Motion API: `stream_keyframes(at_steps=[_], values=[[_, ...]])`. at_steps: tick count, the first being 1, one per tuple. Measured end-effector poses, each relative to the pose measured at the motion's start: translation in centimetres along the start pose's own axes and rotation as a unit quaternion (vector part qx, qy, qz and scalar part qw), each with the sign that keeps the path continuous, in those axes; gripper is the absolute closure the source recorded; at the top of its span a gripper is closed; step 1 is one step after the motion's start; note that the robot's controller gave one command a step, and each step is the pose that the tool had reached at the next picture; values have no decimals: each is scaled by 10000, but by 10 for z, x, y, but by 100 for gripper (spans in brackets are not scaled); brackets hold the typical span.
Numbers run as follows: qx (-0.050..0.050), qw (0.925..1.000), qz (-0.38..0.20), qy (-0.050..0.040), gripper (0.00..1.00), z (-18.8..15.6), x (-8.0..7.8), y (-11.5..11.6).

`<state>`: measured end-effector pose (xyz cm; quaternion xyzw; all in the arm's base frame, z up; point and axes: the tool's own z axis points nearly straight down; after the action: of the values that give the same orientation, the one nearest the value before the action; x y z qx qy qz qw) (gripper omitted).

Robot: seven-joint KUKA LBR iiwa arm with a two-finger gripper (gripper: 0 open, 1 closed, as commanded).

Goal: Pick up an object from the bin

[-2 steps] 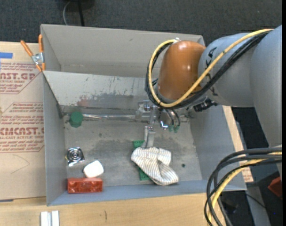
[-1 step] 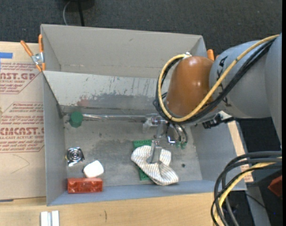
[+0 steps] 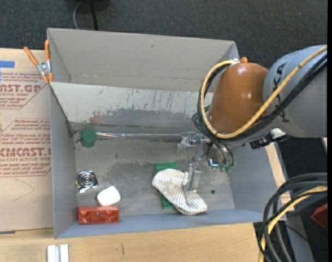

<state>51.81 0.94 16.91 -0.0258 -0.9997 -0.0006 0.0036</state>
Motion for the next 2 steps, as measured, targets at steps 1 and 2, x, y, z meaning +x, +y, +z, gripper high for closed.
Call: stream_keyframes(at_steps=[1, 2], values=[[-7, 9998, 186, -83, 0, 36, 5, -1], [-3, 9943, 1064, 0, 0, 80, 13, -1]])
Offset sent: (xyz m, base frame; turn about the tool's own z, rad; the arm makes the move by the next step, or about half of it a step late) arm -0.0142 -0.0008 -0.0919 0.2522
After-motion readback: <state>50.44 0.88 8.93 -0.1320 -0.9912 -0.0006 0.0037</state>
